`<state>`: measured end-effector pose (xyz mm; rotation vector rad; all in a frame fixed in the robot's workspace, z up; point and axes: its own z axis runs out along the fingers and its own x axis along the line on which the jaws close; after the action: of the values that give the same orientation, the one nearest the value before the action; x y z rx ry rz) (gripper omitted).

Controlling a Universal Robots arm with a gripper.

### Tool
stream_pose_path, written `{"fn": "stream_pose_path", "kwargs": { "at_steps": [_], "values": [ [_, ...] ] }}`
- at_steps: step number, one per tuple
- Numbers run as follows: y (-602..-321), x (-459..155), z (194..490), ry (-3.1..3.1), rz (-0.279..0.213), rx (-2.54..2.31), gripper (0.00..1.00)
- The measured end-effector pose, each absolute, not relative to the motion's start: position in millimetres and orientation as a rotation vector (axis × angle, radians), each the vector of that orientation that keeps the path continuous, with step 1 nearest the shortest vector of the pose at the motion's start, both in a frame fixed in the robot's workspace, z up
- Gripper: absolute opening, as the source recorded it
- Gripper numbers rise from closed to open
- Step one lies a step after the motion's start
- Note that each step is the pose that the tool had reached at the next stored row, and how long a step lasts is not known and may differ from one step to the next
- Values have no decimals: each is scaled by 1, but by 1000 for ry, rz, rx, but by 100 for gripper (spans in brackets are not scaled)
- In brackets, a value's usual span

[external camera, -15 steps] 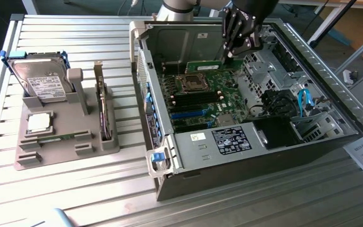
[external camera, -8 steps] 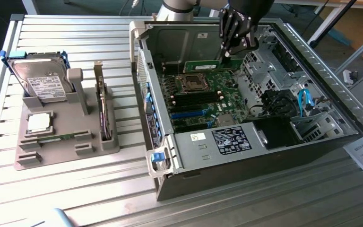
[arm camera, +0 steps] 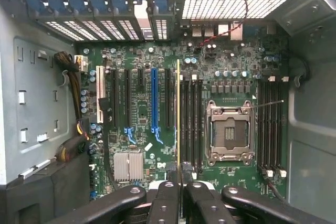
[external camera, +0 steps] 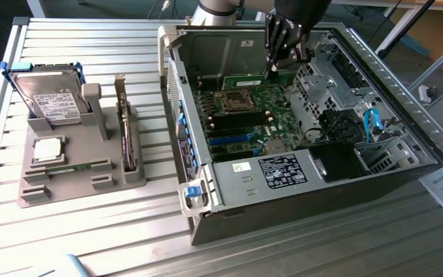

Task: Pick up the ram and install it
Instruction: 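Insert the ram into the slot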

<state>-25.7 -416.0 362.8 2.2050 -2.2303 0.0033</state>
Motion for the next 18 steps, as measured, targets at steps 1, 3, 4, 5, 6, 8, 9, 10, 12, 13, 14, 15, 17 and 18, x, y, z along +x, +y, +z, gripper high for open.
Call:
{"fn": "stream_pose_path", "kwargs": {
  "at_steps": [1, 3, 4, 5, 6, 8, 9, 10, 12, 13, 14, 15, 17, 18],
  "values": [
    [-415, -26, 362, -2230, 3, 2205, 12],
    [-414, -26, 359, -2230, 3, 2205, 12],
    [-413, -26, 358, -2230, 3, 2205, 12],
    [-413, -26, 357, -2230, 3, 2205, 12],
    [-412, -26, 356, -2230, 3, 2205, 12],
    [-412, -26, 354, -2230, 3, 2205, 12],
    [-411, -26, 353, -2230, 3, 2205, 12],
    [-411, -26, 352, -2230, 3, 2205, 12],
    [-410, -26, 351, -2230, 3, 2205, 12],
    [-410, -26, 350, -2230, 3, 2205, 12],
    [-410, -26, 348, -2230, 3, 2205, 12],
    [-409, -26, 347, -2230, 3, 2205, 12],
    [-408, -26, 343, -2230, 3, 2205, 12],
    [-408, -26, 342, -2230, 3, 2205, 12]
  ]
}}
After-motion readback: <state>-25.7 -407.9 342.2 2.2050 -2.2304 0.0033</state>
